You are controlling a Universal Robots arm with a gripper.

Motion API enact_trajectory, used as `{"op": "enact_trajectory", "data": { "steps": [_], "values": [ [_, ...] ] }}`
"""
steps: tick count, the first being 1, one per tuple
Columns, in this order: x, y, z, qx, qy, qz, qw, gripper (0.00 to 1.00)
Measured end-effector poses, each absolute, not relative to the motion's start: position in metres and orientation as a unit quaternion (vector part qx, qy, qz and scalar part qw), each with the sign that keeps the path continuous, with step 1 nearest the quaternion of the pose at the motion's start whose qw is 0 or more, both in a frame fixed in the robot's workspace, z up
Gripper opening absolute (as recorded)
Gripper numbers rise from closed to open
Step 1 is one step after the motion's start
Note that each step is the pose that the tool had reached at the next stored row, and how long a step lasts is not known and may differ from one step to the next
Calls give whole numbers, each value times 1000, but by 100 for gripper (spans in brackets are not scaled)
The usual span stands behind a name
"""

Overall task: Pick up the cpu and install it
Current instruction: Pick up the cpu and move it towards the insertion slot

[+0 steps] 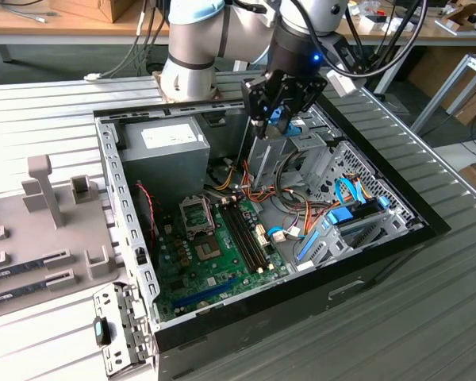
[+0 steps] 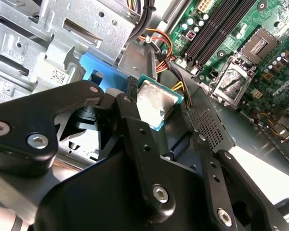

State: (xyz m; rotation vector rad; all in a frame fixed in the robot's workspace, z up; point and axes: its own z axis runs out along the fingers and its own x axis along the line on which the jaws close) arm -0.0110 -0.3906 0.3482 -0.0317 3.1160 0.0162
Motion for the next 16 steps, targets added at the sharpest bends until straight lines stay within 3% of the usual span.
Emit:
{"op": "enact_trajectory", "data": {
  "steps": [16],
  "values": [
    [-15,-397,353,-10,1000,5,13,47]
  ]
}}
